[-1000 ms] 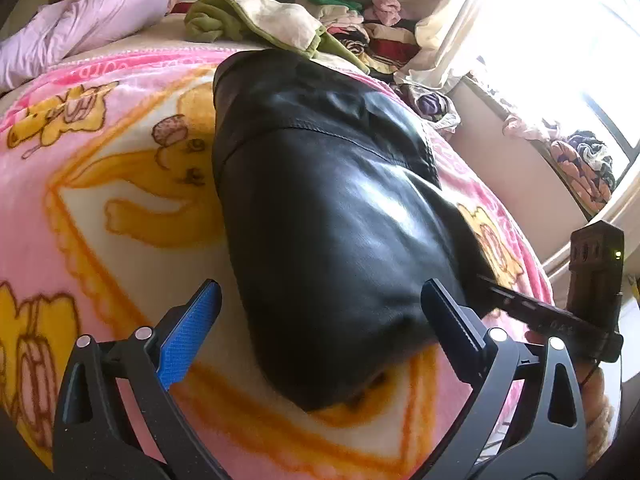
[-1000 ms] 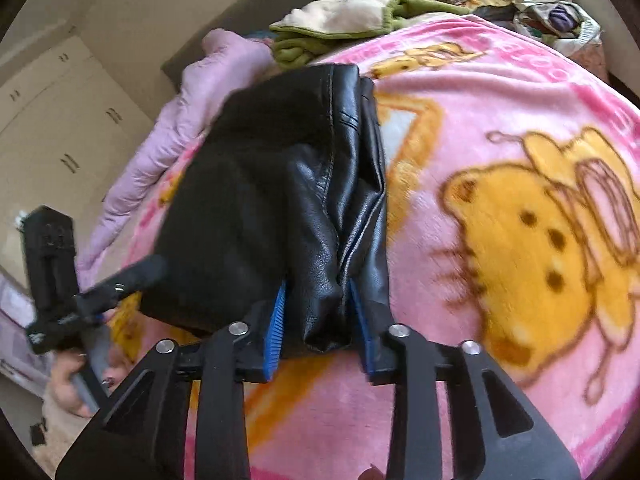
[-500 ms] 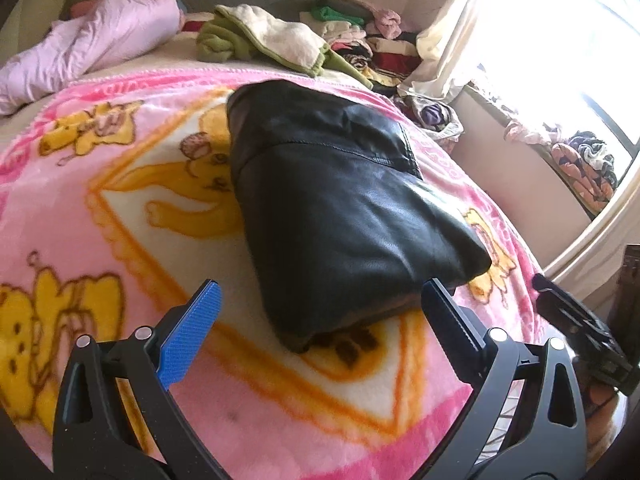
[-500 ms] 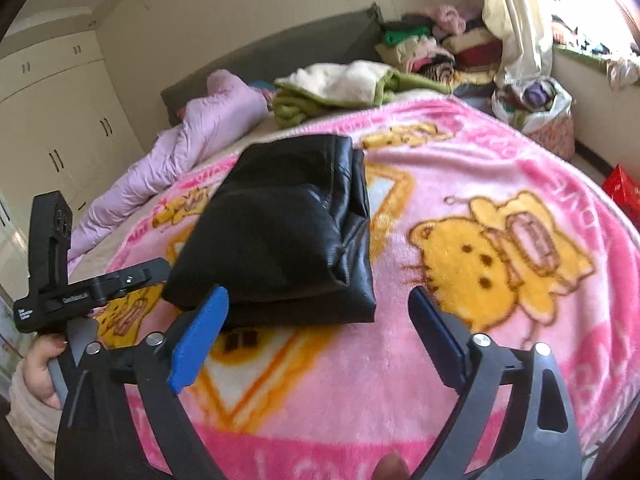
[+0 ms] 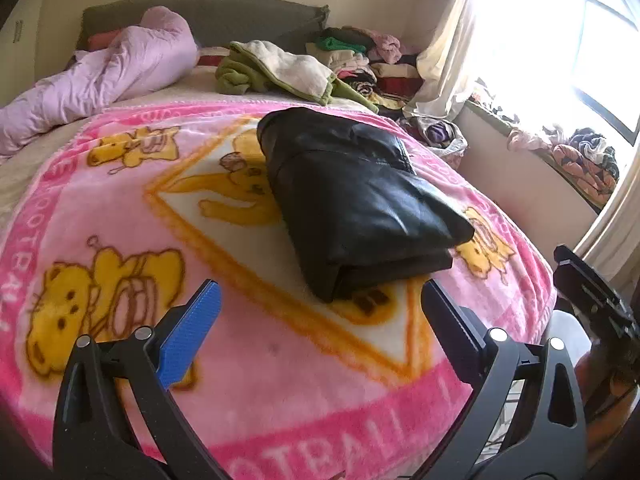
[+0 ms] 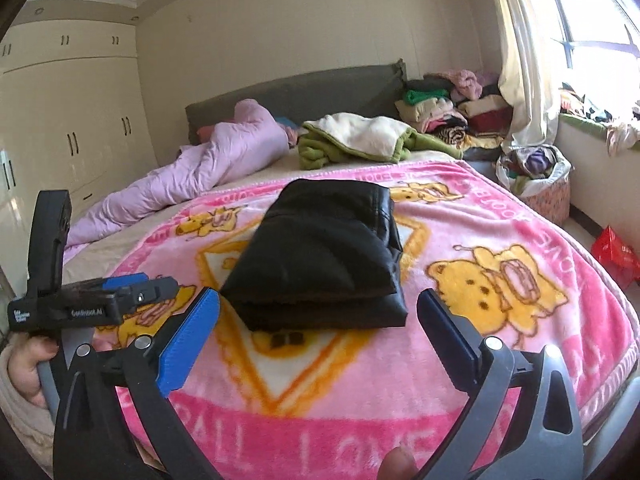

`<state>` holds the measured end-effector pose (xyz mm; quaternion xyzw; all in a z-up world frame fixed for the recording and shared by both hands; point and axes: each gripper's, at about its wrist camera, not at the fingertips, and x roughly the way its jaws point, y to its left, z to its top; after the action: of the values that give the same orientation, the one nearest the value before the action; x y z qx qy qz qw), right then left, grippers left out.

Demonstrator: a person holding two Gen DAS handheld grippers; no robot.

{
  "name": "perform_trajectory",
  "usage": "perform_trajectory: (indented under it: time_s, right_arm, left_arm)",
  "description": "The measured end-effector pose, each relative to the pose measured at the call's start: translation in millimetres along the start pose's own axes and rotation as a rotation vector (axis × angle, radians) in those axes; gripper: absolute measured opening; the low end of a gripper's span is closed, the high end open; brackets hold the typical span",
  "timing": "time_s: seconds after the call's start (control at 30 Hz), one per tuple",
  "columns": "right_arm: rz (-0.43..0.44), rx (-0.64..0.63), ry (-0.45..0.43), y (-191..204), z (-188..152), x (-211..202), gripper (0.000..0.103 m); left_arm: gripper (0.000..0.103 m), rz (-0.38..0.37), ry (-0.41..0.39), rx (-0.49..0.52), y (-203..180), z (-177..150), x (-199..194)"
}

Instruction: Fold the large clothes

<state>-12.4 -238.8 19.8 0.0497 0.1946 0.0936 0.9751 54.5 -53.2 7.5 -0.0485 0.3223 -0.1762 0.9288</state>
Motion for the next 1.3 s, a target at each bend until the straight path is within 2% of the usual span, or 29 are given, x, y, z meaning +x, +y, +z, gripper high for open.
perform_trajectory:
  time_s: [0.17, 0.3, 0.43, 0.63, 1.3]
  right_arm:
    - [-0.032, -0.011, -0.036, 7.4, -8.7, -7.8, 0.099]
    - [-0.061, -0.017, -0.016, 10.3, -21.8, -5.2, 0.099]
    - [-0.088, -0.032, 0.014, 11.1, -34.2, 0.3, 0.099]
    - [-0.101, -0.041, 0.043, 9.4, -39.7, 5.6, 0.099]
    - [-0.095, -0.042, 0.079, 11.2, -39.7, 13.0, 0.099]
  left_arm:
    - [0.094, 0.005, -0.051, -0.022, 6.5, -12.8, -12.7]
    - [0.094, 0.007, -0.074, -0.042, 10.3, -23.4, -17.2]
    - [0.094, 0.030, -0.064, -0.054, 14.4, -29.0, -14.8]
    - [0.094, 0.073, -0.044, -0.014, 10.9, -34.0, -12.0]
    - [0.094, 0.111, -0.017, -0.014, 11.8, -35.3, -10.4]
